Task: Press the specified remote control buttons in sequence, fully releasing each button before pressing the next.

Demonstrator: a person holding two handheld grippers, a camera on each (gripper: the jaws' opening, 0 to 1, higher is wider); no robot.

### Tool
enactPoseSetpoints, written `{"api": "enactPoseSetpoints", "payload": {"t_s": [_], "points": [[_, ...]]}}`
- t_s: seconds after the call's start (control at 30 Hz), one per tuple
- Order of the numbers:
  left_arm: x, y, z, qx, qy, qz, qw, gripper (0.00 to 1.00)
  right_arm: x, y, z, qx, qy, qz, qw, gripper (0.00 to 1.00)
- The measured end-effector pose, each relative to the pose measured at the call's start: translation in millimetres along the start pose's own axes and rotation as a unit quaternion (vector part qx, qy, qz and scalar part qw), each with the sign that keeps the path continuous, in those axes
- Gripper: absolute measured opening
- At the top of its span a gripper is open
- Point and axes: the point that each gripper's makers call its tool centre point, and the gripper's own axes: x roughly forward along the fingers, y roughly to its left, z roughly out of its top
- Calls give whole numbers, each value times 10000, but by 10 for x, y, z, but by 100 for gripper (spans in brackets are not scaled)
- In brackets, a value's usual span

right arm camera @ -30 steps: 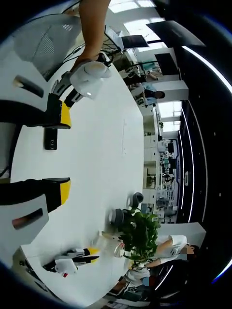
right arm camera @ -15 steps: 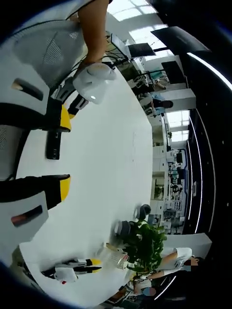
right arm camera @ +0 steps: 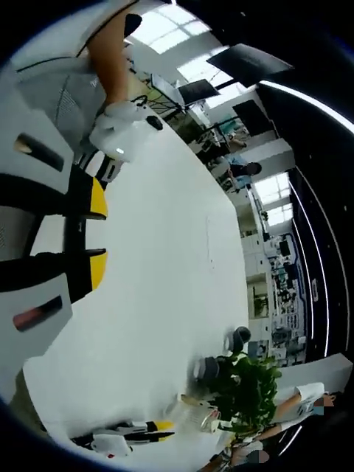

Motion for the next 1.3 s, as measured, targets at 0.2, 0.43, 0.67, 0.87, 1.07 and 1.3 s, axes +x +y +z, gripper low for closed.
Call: {"api": "enactPoseSetpoints", "payload": {"t_s": [0.2,0.43,0.67,0.87,1.07,1.3], "points": [[-4,-5,-2,19,-85,-12,10000,24,155,-33,134,80,60,179,9998,10],[-9,-7,-2,-11,-307,-39,9995,25,341,-164,271,-62,229,-34,9997,6],[-12,-10,2,2,-430,-62,9991,25,573,-248,102,171,781,-52,9968,0],[-11,-11,0,47,-429,-87,9990,25,677,-233,-149,201,1425,-75,9896,0],[-13,-11,0,75,-430,-110,9990,25,827,-301,-451,211,2121,-186,9769,0],[-16,-13,-1,101,-474,-142,9987,25,855,-422,-731,631,2866,-438,9550,0]]}}
